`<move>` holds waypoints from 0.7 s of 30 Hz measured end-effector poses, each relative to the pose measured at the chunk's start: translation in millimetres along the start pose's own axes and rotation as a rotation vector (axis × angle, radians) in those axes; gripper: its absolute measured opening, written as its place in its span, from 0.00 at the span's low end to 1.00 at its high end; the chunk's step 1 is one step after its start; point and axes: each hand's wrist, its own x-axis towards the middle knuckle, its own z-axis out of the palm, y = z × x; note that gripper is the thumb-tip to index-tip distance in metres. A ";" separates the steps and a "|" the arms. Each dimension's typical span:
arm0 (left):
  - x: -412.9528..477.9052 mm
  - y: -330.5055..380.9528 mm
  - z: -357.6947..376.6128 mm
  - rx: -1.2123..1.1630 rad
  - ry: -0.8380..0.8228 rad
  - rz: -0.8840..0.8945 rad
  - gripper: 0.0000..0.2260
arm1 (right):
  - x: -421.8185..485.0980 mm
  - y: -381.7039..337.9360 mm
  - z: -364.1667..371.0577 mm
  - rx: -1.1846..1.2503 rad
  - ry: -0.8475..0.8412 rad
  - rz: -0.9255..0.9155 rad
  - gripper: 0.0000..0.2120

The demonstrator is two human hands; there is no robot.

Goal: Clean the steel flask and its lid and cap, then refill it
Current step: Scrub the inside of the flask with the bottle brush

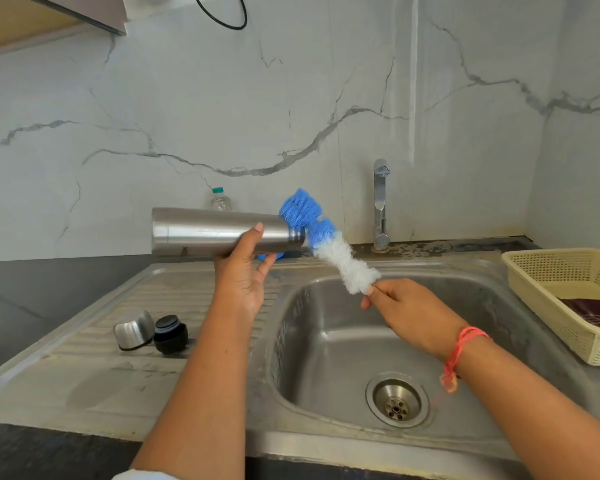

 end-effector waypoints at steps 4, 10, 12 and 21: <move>3.9 4.9 -9.3 -0.133 0.035 0.031 0.41 | -1.7 -0.6 3.0 -0.014 -0.061 -0.001 0.16; -0.7 -1.8 -0.9 -0.174 0.080 0.004 0.35 | 3.6 1.2 10.8 -0.010 -0.053 0.011 0.17; 2.1 1.0 -7.3 -0.231 0.104 0.010 0.33 | -0.5 2.2 11.9 -0.018 -0.082 0.005 0.17; -1.5 2.6 -1.9 -0.267 0.128 -0.002 0.31 | -4.5 -2.6 14.5 0.108 -0.130 0.032 0.18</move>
